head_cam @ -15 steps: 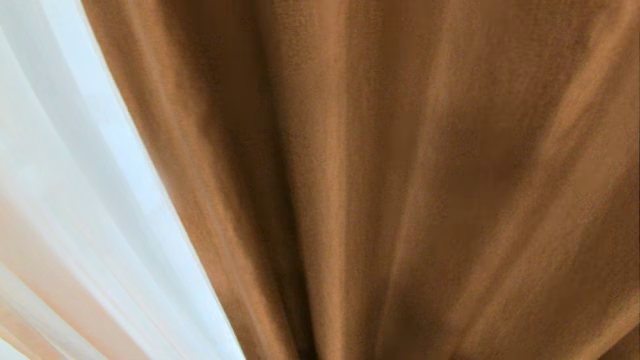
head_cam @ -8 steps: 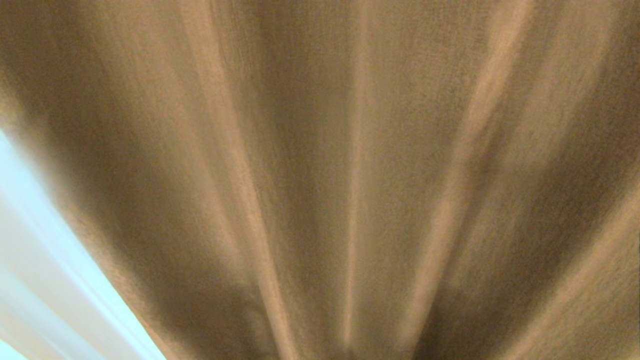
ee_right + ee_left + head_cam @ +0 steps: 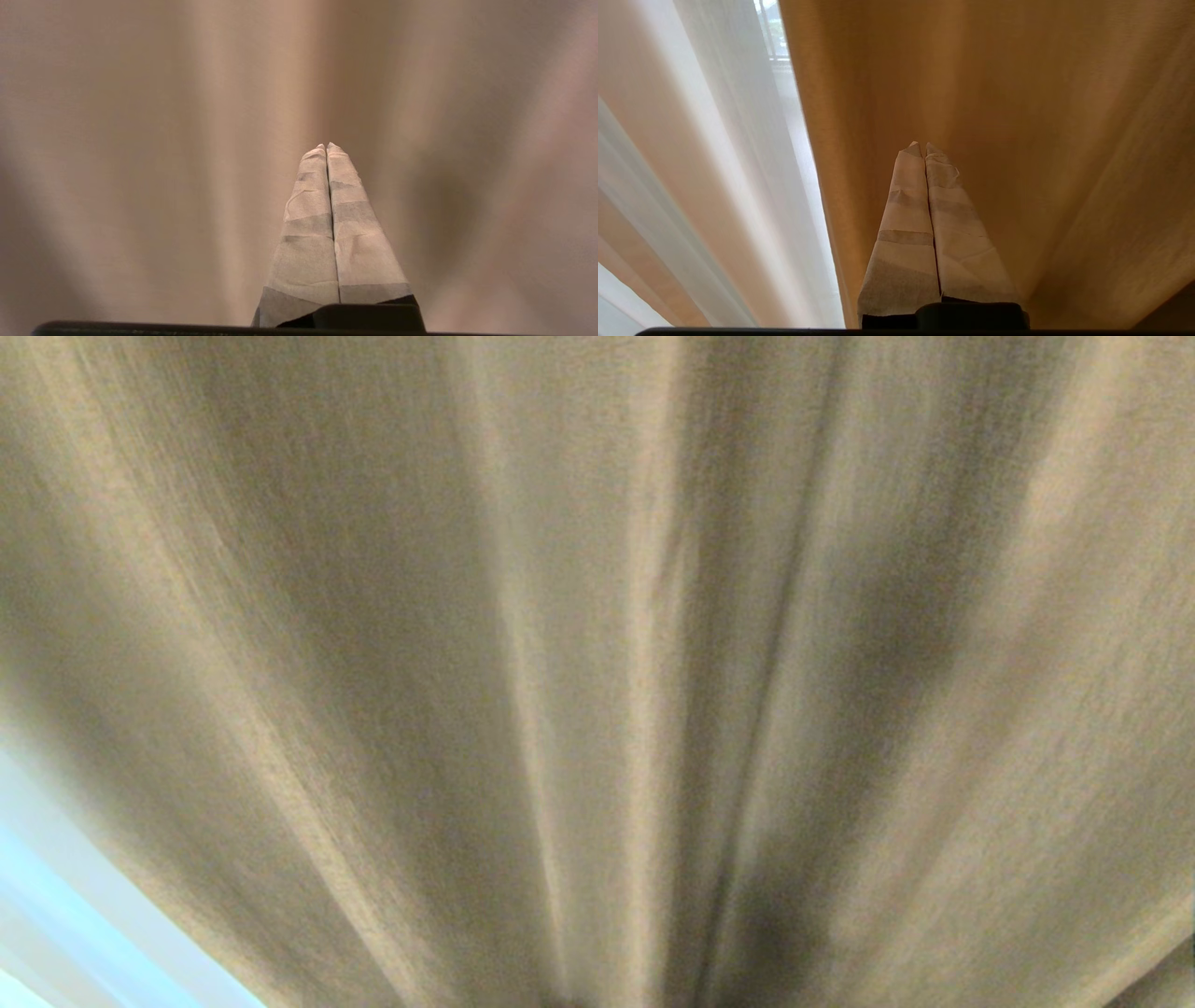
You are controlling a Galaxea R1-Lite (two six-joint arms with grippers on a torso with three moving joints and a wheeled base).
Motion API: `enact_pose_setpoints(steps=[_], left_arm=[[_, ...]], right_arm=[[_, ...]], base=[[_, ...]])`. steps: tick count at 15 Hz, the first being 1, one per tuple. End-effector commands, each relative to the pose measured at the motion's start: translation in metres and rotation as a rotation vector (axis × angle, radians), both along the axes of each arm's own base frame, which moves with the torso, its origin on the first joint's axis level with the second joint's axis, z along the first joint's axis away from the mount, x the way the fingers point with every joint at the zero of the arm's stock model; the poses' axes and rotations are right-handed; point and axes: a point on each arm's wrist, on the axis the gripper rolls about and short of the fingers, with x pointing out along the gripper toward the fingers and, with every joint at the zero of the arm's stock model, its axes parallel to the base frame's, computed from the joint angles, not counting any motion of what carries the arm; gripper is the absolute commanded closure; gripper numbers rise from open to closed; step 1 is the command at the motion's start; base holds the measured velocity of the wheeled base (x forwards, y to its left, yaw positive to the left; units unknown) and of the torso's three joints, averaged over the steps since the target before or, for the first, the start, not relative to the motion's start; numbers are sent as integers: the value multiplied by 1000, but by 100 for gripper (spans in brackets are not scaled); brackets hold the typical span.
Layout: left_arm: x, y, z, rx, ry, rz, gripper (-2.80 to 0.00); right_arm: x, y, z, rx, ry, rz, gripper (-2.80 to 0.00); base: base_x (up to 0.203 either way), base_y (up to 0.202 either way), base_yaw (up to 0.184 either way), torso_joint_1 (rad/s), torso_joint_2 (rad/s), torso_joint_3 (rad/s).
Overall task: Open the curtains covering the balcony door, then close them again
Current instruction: Close the outer curtains on both sides
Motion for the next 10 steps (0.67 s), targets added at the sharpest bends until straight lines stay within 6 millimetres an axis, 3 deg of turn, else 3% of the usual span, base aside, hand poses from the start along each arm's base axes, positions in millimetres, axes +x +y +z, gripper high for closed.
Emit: enact_pose_setpoints(steps=[1, 10], left_arm=[[0, 0, 0, -1, -1, 0, 0], [0, 0, 0, -1, -1, 0, 0]], right_arm=[[9, 2, -17, -1, 74, -136, 0], [12, 2, -116, -6, 261, -177, 0]], base=[[0, 0, 0, 0, 0, 0], [0, 0, 0, 0, 0, 0]])
